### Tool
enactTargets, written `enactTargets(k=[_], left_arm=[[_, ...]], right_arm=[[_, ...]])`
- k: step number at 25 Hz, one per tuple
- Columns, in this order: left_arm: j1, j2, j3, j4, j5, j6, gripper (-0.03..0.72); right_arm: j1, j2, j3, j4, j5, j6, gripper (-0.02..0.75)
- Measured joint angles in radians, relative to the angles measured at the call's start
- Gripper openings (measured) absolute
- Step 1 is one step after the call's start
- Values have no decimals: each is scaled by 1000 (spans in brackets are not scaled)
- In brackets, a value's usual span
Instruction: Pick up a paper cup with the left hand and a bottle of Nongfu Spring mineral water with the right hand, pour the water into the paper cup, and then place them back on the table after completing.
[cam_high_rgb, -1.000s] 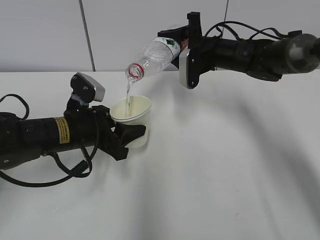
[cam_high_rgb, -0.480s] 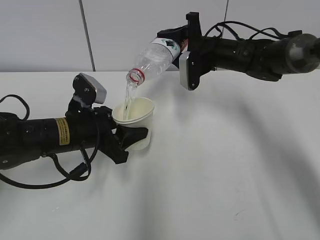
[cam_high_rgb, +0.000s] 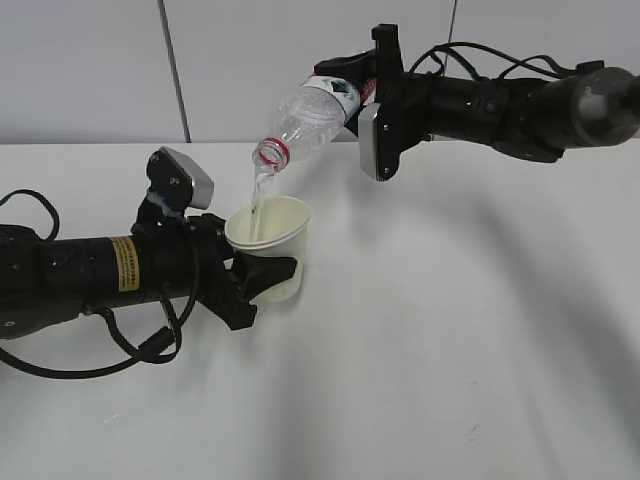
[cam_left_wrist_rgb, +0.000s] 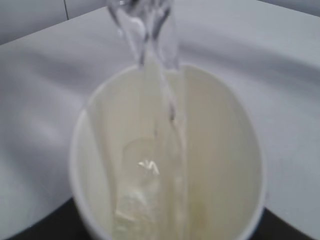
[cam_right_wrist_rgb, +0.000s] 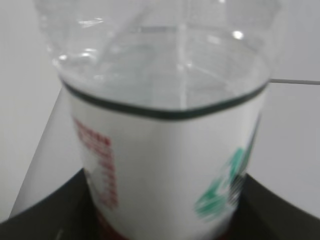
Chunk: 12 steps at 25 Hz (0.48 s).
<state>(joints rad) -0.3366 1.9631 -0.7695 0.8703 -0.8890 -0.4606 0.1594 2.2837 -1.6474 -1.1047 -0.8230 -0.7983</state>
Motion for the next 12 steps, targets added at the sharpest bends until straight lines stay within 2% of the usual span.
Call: enactTargets(k=[12], left_arm=[[0,0,0,0,0,-1,351]], right_arm=[[0,0,0,4,-2,0,404]])
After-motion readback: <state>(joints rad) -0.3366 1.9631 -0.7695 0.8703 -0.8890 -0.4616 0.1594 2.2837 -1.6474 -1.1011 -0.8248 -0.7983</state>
